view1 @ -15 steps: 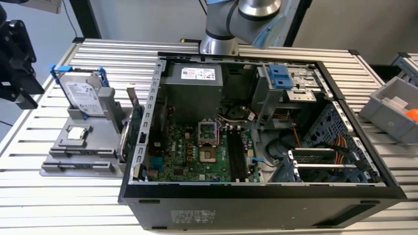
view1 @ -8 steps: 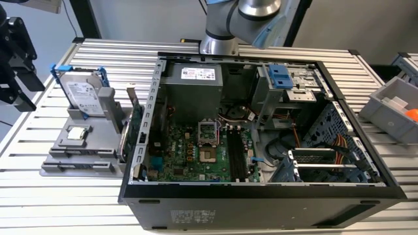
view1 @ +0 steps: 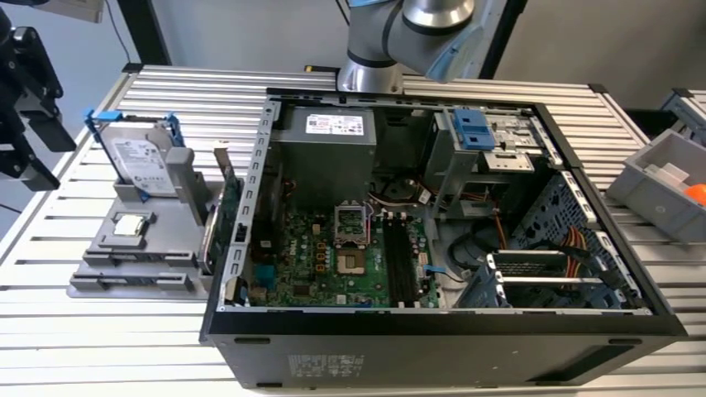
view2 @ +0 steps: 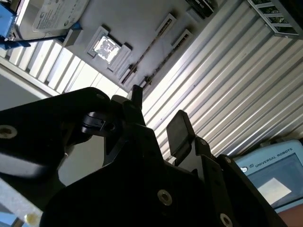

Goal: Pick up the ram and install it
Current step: 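Pick up the ram and move it above insertion slot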

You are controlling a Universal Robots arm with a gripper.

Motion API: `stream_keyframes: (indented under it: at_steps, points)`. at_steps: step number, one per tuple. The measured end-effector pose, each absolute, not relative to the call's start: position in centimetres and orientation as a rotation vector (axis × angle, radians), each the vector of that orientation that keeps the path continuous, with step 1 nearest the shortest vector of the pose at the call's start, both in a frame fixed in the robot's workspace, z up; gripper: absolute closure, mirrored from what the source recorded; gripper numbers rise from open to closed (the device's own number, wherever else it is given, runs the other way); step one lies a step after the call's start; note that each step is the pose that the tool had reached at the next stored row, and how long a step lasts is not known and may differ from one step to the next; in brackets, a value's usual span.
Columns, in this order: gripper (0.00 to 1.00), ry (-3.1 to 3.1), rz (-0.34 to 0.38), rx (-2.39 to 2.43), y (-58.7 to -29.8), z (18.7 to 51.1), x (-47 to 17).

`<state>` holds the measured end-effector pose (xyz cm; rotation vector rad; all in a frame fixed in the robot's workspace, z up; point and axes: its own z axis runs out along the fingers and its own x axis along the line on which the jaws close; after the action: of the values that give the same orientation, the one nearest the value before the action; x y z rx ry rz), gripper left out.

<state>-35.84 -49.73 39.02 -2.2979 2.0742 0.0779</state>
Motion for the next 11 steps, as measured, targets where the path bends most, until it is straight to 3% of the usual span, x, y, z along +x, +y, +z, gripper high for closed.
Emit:
stream_keyframes:
  at_steps: [11]
  points:
    - [0.0,2.073,0.078,-2.299,-49.72,38.57,-35.83]
